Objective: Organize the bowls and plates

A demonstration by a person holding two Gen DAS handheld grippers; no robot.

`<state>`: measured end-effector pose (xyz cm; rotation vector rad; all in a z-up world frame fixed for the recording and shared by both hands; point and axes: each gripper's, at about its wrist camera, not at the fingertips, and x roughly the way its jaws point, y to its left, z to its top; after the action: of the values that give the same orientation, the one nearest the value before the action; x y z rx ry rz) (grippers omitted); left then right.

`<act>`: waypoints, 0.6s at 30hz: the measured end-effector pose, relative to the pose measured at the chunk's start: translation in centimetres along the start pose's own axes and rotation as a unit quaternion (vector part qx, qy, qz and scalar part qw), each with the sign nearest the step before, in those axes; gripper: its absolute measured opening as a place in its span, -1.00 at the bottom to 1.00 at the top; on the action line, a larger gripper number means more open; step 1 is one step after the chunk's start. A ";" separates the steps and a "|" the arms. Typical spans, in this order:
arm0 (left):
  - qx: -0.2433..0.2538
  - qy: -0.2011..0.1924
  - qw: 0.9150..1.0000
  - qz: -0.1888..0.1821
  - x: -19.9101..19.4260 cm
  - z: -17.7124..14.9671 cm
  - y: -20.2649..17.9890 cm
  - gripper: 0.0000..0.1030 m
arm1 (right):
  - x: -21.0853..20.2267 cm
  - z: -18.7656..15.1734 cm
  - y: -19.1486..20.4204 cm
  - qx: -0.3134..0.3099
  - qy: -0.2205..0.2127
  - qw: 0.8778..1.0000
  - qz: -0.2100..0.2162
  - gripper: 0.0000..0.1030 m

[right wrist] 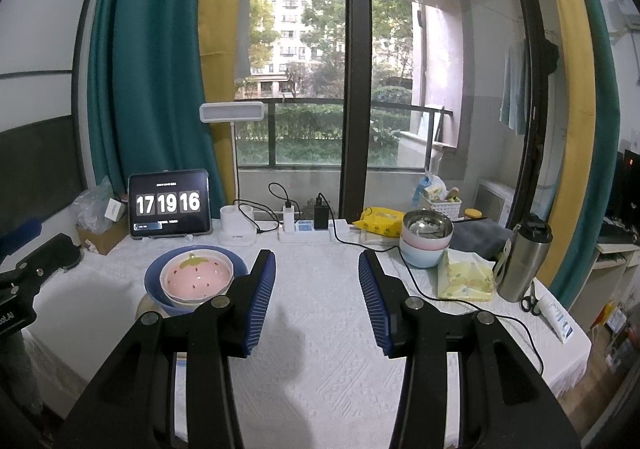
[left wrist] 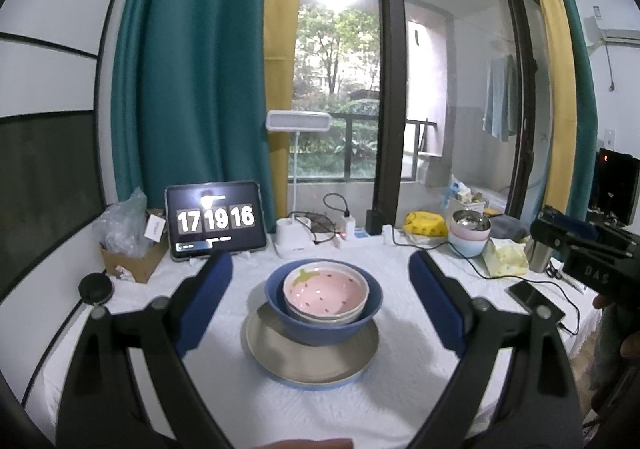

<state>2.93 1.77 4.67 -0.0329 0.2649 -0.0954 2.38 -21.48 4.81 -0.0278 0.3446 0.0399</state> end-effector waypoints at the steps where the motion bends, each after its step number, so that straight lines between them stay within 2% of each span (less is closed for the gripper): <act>1: 0.000 0.002 1.000 -0.001 0.2 0.0 0.0 0.76 | 0.0 0.0 -0.1 0.001 0.001 1.000 0.000 -0.11; 18: 0.002 -0.007 1.000 0.002 -0.2 0.1 0.2 0.77 | 0.4 -0.1 -0.4 0.002 0.004 1.000 0.000 -0.11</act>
<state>2.80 1.97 4.76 -0.0292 0.2505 -0.0923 2.75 -21.83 4.61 -0.0233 0.3520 0.0395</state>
